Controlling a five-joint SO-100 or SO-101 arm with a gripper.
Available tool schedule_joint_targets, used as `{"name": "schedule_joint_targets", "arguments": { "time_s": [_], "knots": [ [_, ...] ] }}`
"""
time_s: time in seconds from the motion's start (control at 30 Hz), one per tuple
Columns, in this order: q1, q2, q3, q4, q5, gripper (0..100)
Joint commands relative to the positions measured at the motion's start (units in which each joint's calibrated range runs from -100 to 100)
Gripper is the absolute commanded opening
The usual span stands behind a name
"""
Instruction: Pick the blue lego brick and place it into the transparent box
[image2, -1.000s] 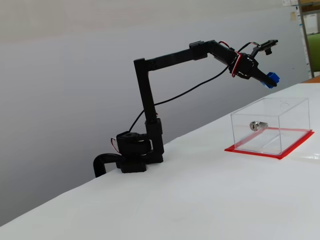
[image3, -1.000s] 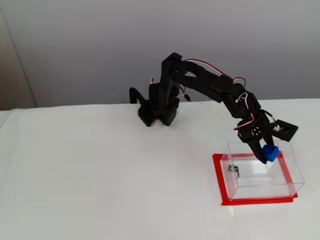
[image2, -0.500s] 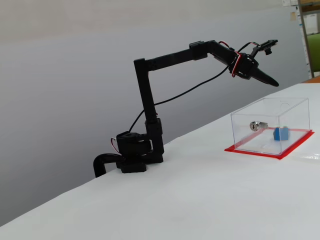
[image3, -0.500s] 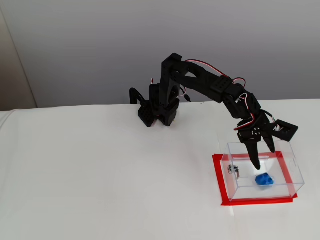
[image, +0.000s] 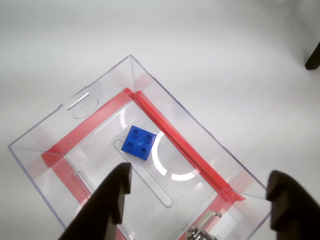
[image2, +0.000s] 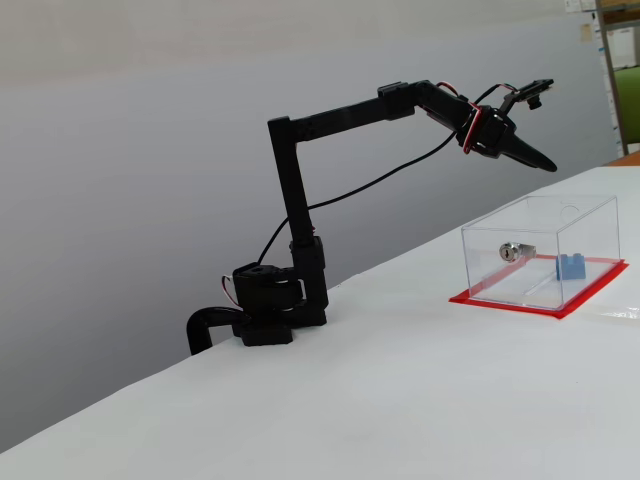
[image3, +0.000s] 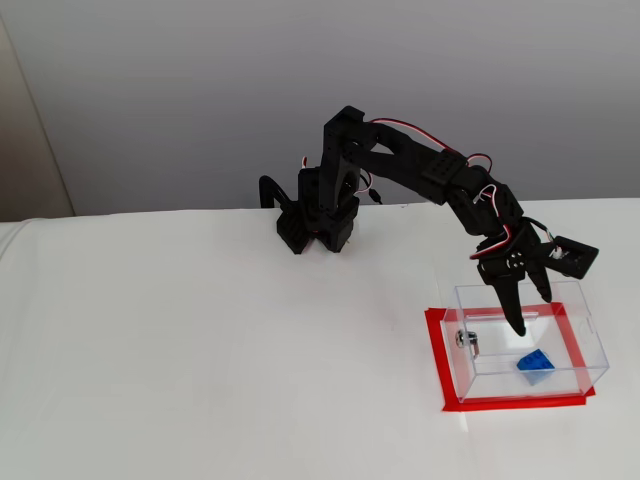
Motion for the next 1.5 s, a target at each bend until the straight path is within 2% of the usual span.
{"name": "schedule_joint_targets", "arguments": {
  "time_s": [0.0,0.13,0.33,0.67,1.1,1.47],
  "knots": [
    [0.8,-1.5,-2.8,-0.8,0.6,18],
    [1.8,-1.8,-3.3,-0.6,0.6,9],
    [5.0,-5.6,-2.7,-1.0,0.6,1],
    [18.3,-15.0,0.0,-0.7,0.5,1],
    [40.2,-33.6,21.3,-1.2,0.1,1],
    [53.2,-48.6,42.5,-1.3,0.1,1]
  ]
}}
